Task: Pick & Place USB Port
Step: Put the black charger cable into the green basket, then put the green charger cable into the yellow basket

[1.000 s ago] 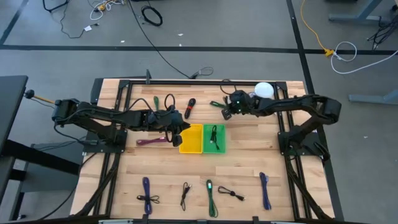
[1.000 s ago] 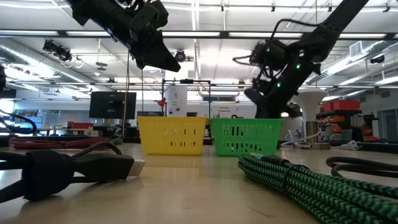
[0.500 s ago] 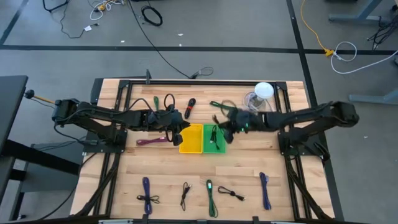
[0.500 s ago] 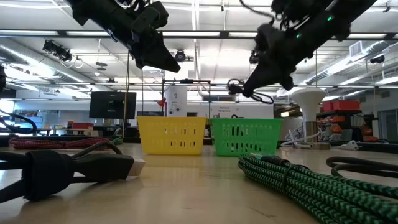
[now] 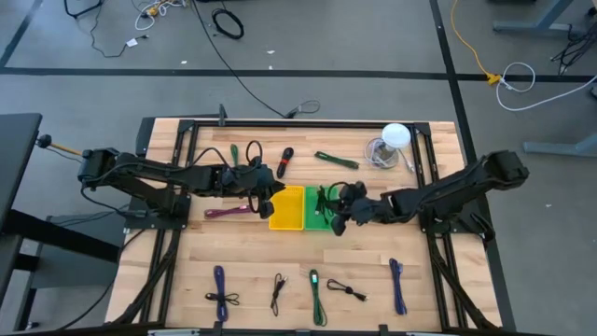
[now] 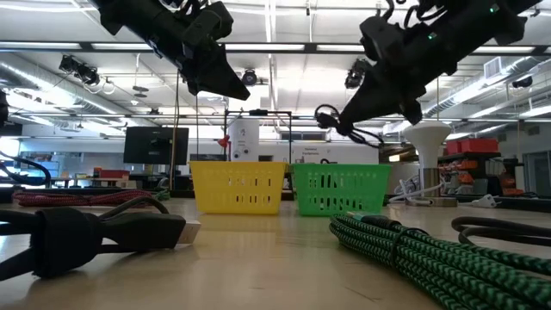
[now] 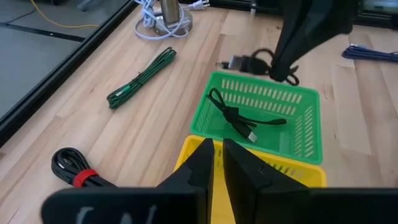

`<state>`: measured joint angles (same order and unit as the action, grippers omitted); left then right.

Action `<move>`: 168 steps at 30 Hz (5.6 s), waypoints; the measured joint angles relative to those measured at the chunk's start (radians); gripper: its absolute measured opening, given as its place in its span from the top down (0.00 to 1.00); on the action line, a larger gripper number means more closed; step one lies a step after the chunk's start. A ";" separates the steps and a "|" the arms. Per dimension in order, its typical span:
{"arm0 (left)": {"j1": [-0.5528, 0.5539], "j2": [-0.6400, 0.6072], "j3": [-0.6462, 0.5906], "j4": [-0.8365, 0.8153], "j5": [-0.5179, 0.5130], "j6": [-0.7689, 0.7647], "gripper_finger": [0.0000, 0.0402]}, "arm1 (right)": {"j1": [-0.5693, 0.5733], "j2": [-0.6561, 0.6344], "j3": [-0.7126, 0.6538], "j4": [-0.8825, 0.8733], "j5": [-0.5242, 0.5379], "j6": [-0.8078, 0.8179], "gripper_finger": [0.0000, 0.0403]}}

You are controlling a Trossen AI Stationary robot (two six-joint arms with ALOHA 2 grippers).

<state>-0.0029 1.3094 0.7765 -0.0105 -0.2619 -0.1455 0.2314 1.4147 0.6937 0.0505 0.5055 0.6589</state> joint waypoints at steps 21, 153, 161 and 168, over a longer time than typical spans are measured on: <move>0.000 0.000 0.000 0.000 0.000 0.000 0.90 | -0.018 0.065 0.000 0.100 0.037 -0.104 0.70; -0.023 0.073 0.000 0.682 0.175 -0.001 0.94 | -0.134 0.010 0.166 0.417 -0.463 -0.666 0.81; -0.008 0.015 0.001 0.407 0.034 -0.130 0.97 | -0.129 -0.081 0.164 0.165 -0.445 -0.641 0.70; -0.033 0.022 0.000 0.201 0.014 -0.323 0.97 | -0.131 -0.230 0.165 -0.023 -0.324 -0.642 0.68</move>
<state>-0.0357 1.3316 0.7769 0.1909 -0.2474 -0.4687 0.1008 1.1845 0.8587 0.0276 0.1818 0.0172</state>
